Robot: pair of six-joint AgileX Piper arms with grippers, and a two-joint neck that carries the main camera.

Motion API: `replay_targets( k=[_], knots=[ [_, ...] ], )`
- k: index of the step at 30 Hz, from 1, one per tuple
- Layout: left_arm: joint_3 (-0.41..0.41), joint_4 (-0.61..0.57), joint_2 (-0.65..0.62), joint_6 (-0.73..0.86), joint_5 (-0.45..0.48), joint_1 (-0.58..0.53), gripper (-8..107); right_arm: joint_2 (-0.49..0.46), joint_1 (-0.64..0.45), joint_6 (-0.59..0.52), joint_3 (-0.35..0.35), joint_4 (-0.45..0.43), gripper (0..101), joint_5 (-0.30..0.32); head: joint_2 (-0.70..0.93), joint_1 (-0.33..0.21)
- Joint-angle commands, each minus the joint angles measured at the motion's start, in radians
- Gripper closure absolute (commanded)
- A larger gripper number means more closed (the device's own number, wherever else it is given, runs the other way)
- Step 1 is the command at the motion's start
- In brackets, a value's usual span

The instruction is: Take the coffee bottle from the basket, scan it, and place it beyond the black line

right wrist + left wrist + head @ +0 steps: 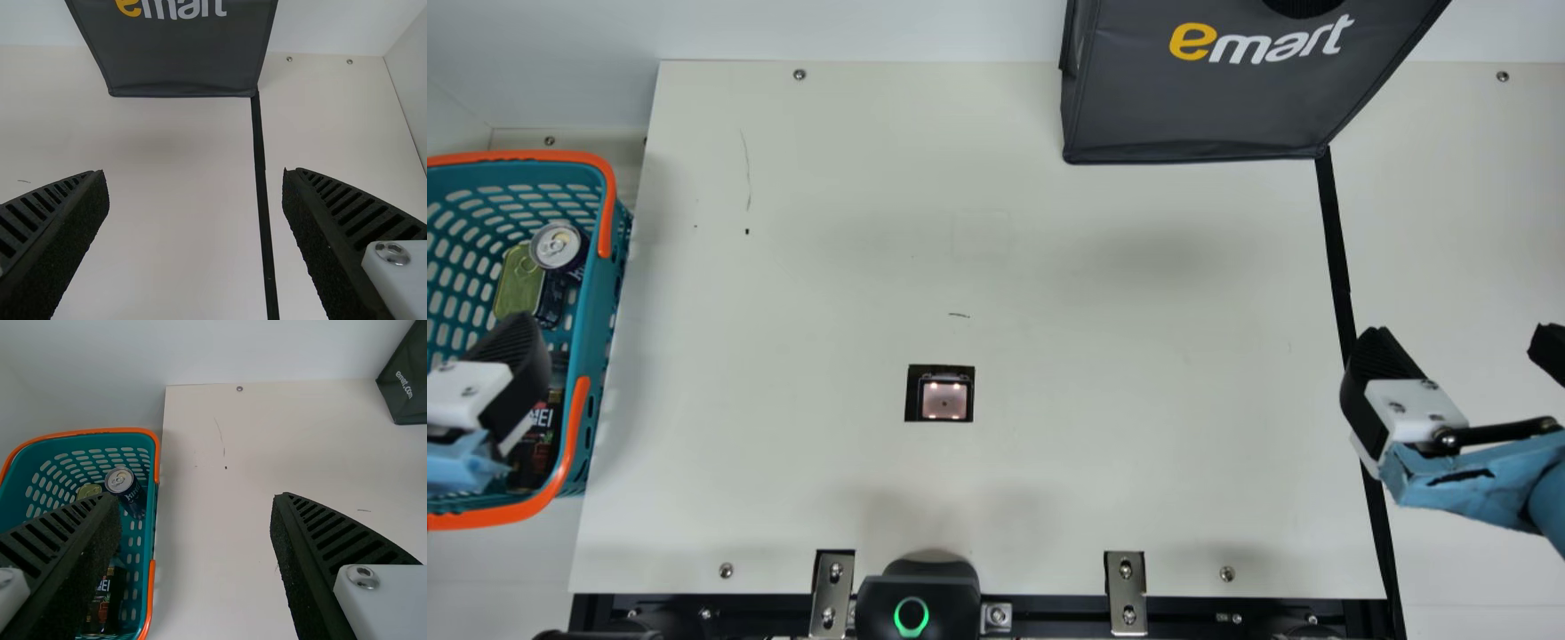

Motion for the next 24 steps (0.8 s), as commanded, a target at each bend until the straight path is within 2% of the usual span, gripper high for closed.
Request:
replay_targets(
  k=[1,15,24],
  knots=[
    [0.000,0.000,0.000,0.000,0.000,0.000,9,0.000,0.000,0.000,0.000,0.000,11,0.000,0.025,-0.026],
    [0.000,0.000,0.000,0.000,0.000,0.000,9,0.000,0.000,0.000,0.000,0.000,11,0.001,0.351,-0.026],
    [0.000,0.000,0.000,0.000,0.000,0.000,9,0.000,0.000,0.000,0.000,0.000,11,0.001,0.351,-0.026]
  ],
)
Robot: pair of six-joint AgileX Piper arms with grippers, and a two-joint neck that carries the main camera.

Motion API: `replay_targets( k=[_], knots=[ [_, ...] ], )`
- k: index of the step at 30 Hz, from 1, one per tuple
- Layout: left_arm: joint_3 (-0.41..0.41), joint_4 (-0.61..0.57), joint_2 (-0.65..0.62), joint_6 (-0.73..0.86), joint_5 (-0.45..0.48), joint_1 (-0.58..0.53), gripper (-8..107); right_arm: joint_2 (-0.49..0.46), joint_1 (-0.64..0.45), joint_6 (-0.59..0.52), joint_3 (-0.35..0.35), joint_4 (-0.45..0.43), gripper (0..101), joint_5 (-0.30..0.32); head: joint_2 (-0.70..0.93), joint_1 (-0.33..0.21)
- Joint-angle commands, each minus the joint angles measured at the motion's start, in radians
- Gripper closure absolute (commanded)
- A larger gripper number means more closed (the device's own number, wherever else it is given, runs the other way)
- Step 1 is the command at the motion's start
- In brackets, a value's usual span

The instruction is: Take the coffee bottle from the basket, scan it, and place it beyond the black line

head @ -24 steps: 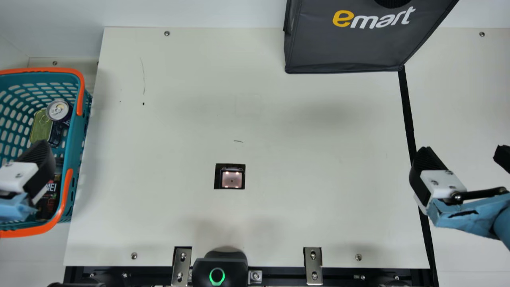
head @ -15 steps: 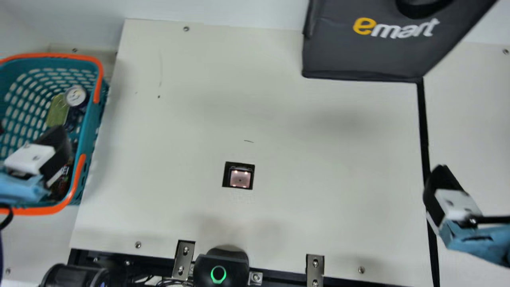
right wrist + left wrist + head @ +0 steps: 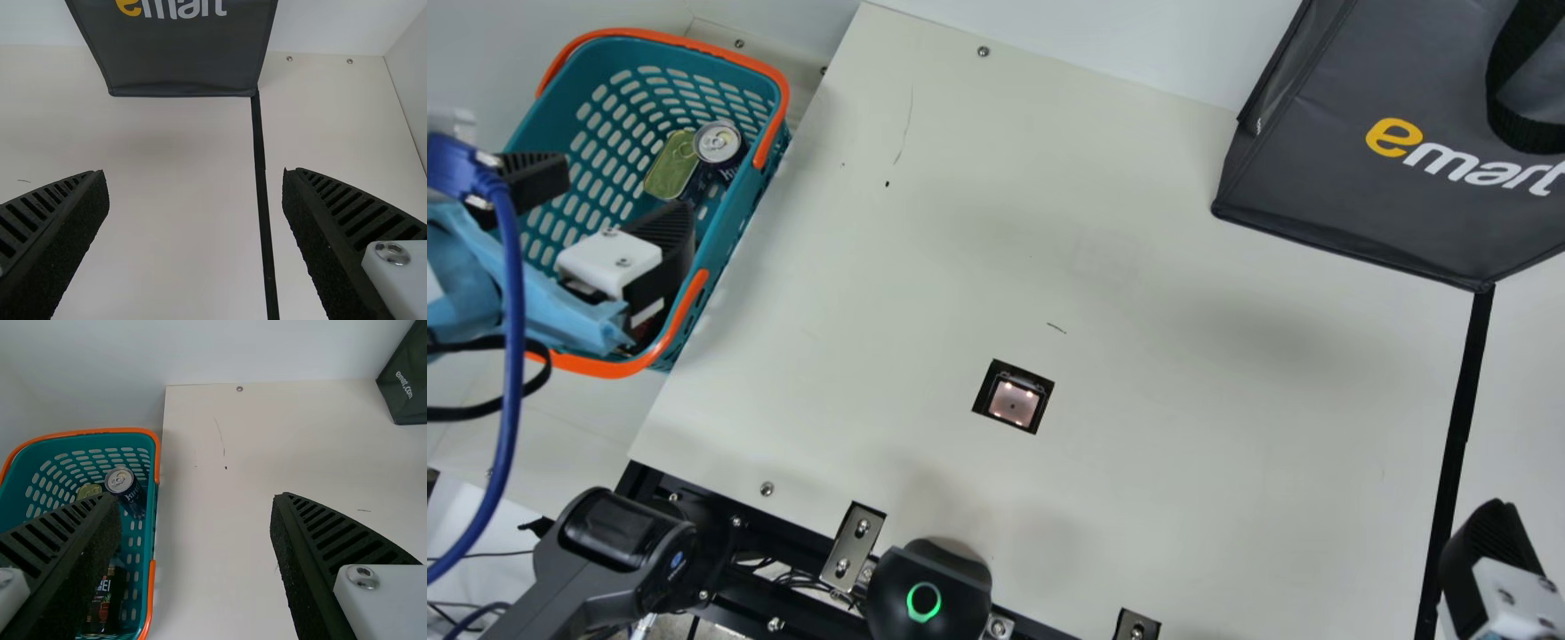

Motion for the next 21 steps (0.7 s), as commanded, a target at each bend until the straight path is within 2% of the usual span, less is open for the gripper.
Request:
replay_targets(
  k=[1,21],
  knots=[
    [0.000,0.000,0.000,0.000,0.000,0.000,9,0.000,0.000,0.000,0.000,0.000,11,0.000,0.002,-0.026],
    [0.005,0.011,0.021,-0.012,-0.012,0.019,9,0.000,0.000,0.000,0.000,0.000,11,0.000,0.002,-0.026]
  ],
)
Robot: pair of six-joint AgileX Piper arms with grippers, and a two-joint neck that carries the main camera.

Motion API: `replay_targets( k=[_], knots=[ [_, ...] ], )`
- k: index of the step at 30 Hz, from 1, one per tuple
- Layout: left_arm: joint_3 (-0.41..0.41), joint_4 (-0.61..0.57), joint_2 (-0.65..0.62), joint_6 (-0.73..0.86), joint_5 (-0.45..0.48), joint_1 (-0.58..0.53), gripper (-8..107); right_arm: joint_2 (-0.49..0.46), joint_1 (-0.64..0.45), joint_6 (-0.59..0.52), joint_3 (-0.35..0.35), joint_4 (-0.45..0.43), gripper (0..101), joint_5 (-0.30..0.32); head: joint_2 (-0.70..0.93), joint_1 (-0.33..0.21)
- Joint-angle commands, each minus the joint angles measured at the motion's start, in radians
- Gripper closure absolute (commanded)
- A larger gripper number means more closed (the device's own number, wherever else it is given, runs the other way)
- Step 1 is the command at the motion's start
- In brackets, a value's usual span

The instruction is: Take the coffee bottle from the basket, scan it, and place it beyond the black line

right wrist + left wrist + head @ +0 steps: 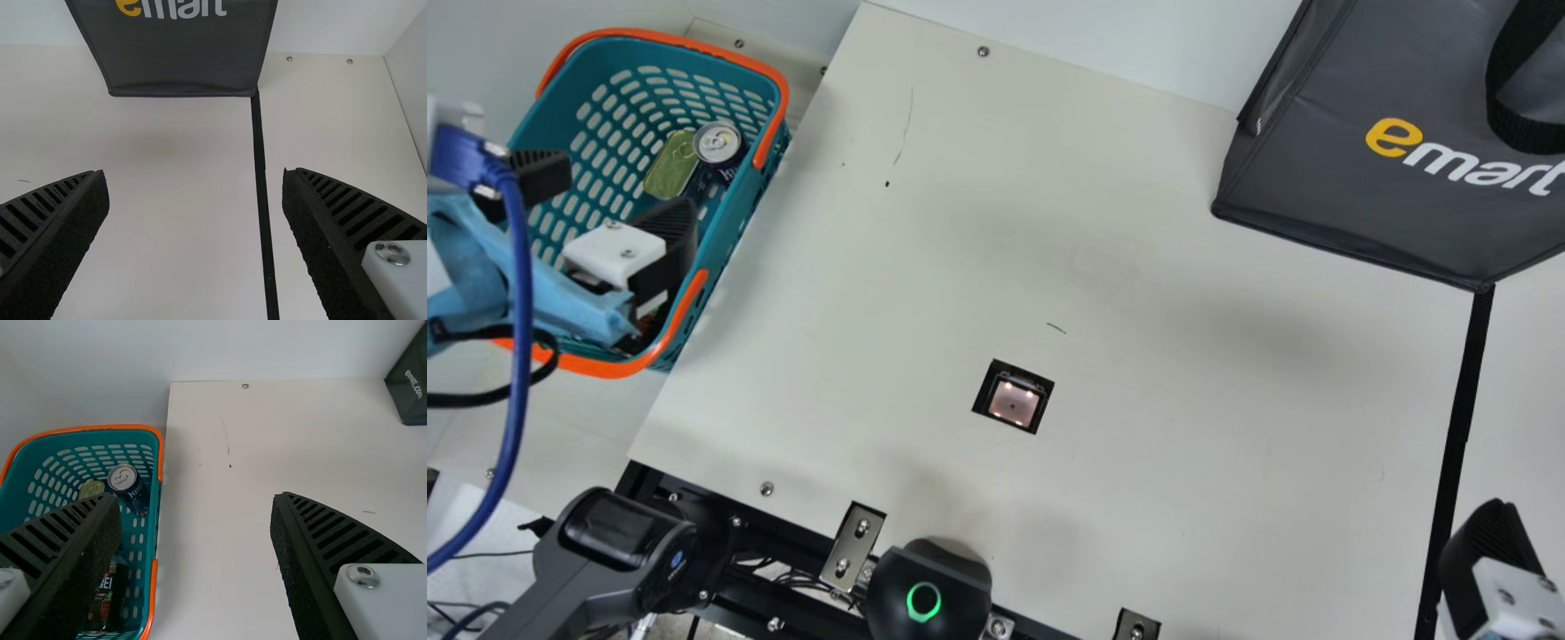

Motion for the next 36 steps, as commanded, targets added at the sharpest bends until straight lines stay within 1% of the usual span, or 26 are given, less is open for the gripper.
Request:
replay_targets(
  k=[1,7,15,36],
  knots=[
    [0.001,0.000,0.005,-0.001,-0.005,0.010,9,0.000,0.000,0.000,0.000,0.000,11,0.000,0.002,-0.026],
    [0.003,-0.008,0.027,0.008,-0.022,0.066,9,0.000,0.000,0.000,0.000,0.000,11,-0.002,0.002,-0.026],
    [-0.001,-0.045,0.059,0.068,-0.050,0.189,9,0.000,0.000,0.000,0.000,0.000,11,-0.002,0.002,-0.026],
    [0.025,-0.201,0.160,0.353,-0.139,0.627,9,0.000,0.000,0.000,0.000,0.000,11,-0.002,0.002,-0.026]
  ],
)
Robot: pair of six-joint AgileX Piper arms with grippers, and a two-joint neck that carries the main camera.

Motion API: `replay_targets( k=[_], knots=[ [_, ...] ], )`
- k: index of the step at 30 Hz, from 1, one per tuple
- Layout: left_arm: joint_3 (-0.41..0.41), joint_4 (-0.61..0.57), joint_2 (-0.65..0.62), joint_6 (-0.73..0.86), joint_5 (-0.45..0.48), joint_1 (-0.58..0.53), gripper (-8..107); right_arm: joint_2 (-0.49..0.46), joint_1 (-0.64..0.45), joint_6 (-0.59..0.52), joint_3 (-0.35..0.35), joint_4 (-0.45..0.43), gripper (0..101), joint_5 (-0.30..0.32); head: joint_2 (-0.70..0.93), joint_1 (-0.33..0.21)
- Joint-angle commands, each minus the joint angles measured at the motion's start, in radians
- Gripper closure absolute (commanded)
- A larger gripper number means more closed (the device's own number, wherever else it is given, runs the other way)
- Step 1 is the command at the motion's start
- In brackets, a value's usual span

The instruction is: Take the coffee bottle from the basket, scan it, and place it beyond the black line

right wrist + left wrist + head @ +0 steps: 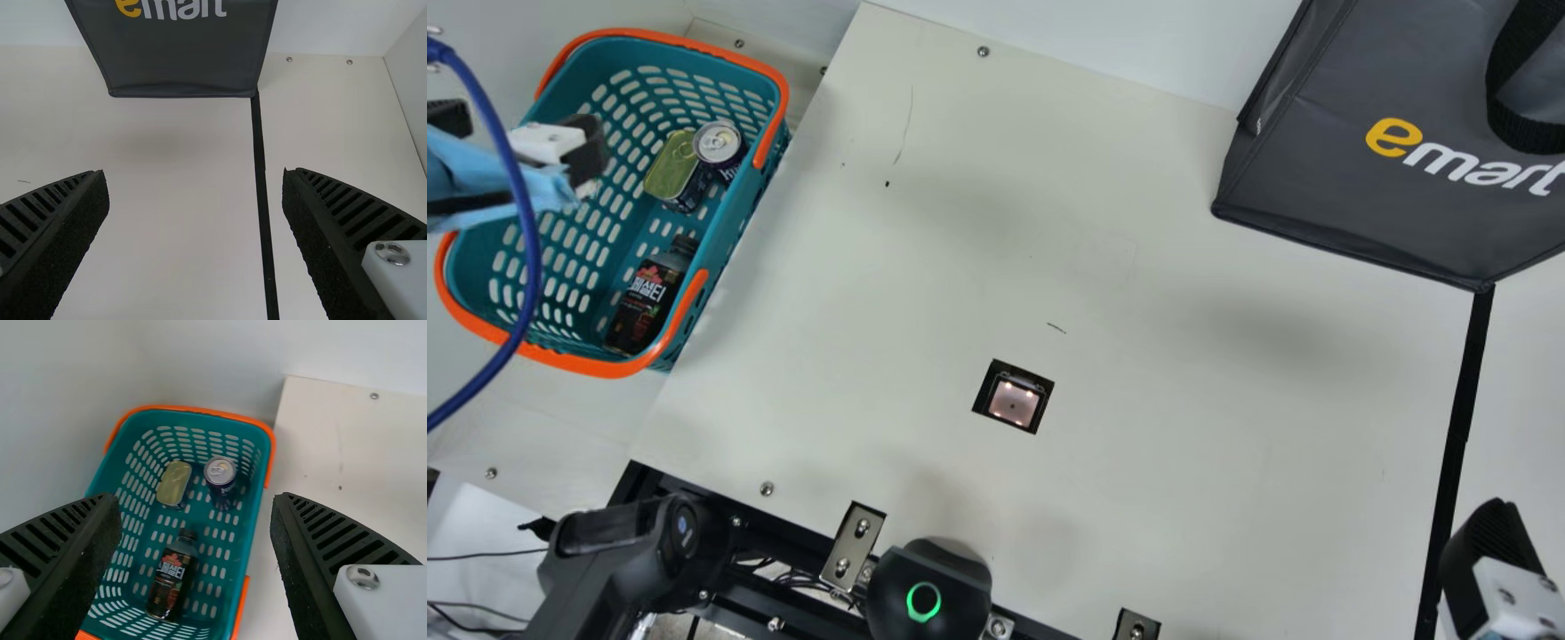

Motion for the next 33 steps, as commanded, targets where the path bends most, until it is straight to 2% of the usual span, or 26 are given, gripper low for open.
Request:
replay_targets(
  k=[1,6,15,33],
  knots=[
    [0.003,-0.014,0.010,0.033,-0.011,0.058,9,0.000,0.000,0.000,0.000,0.000,11,0.000,0.002,-0.027],
    [0.010,-0.038,0.034,0.075,-0.034,0.131,9,0.000,0.000,0.000,0.000,0.000,11,0.000,0.002,-0.027],
    [0.017,-0.044,0.090,0.098,-0.080,0.186,9,0.000,0.000,0.000,0.000,0.000,11,0.000,0.002,-0.027],
    [0.083,0.077,0.176,-0.037,-0.195,0.095,9,0.000,0.000,0.000,0.000,0.000,11,0.000,0.002,-0.027]
  ],
)
